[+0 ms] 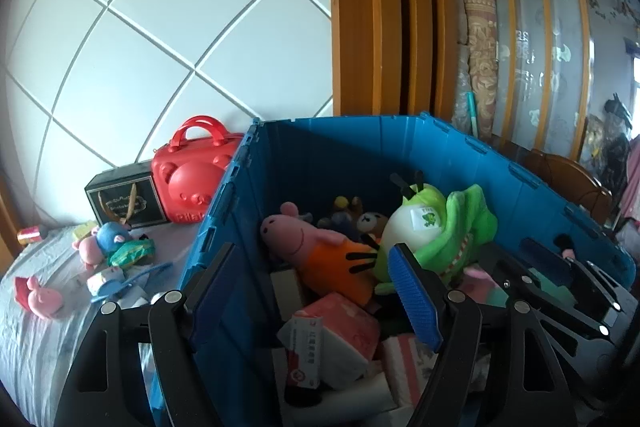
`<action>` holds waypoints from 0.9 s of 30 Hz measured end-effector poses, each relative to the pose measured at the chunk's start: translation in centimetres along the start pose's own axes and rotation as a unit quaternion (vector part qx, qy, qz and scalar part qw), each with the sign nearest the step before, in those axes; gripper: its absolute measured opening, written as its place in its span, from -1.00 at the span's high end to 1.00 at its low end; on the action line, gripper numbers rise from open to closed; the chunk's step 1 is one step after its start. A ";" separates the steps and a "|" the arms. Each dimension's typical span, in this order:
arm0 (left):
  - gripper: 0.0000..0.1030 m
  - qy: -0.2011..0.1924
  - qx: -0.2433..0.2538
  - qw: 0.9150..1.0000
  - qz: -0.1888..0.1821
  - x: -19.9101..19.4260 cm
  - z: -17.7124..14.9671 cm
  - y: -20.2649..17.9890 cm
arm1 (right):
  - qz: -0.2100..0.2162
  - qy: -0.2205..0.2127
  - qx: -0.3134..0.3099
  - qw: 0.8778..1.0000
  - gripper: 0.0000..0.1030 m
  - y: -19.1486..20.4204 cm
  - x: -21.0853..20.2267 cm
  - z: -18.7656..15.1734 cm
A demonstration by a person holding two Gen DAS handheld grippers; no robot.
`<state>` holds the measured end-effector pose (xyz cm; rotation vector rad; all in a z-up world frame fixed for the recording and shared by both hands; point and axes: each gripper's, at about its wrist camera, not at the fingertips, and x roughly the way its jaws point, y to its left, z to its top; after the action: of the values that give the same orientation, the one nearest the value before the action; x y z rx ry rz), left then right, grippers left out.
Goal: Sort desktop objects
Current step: 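Withdraw both tools from the bin back over the table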
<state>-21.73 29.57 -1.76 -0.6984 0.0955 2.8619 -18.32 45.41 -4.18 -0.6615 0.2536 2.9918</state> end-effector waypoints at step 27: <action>-0.82 -0.032 -0.124 0.976 0.178 -10.5 -6.5 23.9 | -0.014 -0.065 -0.006 0.998 -1.00 13.1 -4.3 -0.9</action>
<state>-14.57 3.62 -2.29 -0.6924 -0.1654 3.2763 -15.40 32.21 -1.31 -0.4651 0.2184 2.9961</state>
